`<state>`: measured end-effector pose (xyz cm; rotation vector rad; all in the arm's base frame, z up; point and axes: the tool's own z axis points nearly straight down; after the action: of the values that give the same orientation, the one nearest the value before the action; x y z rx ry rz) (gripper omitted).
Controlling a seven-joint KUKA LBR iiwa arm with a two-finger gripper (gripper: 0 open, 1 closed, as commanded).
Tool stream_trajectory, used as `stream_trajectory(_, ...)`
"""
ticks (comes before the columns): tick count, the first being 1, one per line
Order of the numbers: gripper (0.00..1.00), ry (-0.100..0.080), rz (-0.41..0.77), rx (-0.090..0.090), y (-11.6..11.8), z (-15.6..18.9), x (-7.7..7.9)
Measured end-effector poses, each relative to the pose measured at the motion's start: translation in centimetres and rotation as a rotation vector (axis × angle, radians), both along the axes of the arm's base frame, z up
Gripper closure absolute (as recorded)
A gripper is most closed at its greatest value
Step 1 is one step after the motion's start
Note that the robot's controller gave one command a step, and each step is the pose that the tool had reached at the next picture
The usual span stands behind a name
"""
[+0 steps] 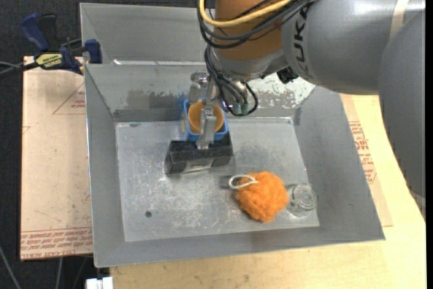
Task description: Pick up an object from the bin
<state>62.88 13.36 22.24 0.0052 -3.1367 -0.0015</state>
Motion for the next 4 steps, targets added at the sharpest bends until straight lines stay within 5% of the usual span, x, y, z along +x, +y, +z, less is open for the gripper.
stream_trajectory(1, 0.0, -0.006, -0.002, 0.001, -0.1, 0.5, 0.1)
stream_trajectory(3, 0.0, -0.012, 0.054, 0.003, -0.3, -8.1, -2.0)
stream_trajectory(4, 0.0, -0.05, 0.039, 0.018, 0.6, -11.4, -1.5)
